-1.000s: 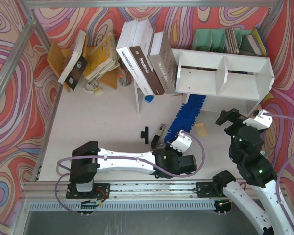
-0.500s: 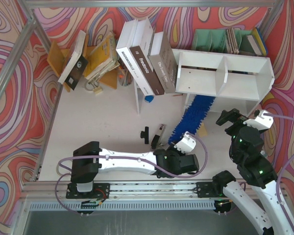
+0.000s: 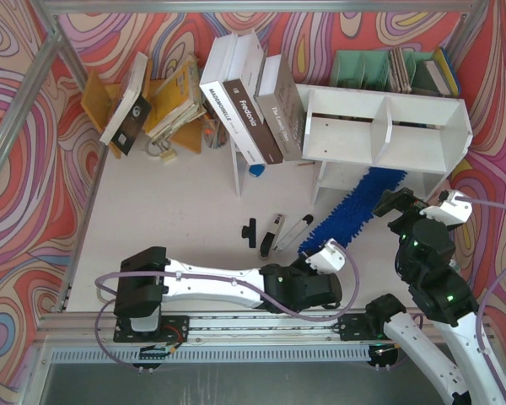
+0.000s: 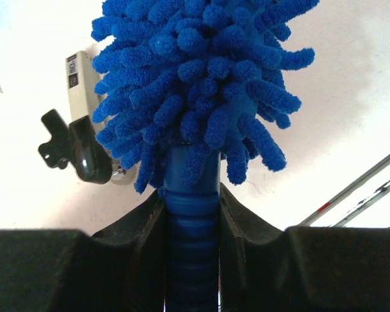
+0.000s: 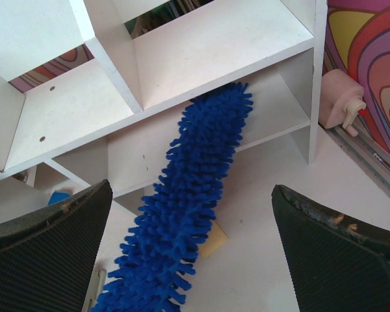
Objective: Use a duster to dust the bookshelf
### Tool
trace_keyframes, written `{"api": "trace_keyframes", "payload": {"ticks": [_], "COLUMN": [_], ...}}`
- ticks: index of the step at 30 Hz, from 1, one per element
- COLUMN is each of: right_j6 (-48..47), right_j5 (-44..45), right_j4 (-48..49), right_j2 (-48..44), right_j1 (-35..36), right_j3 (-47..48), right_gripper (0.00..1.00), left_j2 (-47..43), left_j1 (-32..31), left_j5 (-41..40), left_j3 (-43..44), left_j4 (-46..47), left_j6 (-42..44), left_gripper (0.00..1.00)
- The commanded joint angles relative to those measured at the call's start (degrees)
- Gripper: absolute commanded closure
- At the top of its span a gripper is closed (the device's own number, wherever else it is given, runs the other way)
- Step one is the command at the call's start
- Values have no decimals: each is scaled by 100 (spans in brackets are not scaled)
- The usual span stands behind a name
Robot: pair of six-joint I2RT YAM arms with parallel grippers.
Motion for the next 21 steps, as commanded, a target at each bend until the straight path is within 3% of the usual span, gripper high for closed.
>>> {"api": "trace_keyframes", "payload": {"ticks": [1,11,21], "right_j6": [23,29,100], "right_j5": [121,118,204], "right_j4": [-40,-60,-90], "right_j2": [-69,-78,-125], "right_j1": [-2,-7,-2], "right_j3": [25,20,12], "right_gripper": [2,2,2], "left_j2": [-511,-1244,-470], "left_j1": [143,518,412], "left_j5": [-406,-608,-113], "left_j3": [-344,-1065,-262], "left_j4": [-43,-259,-12], "left_j6": [-58,-594,-227], "left_gripper": [100,100,100]}}
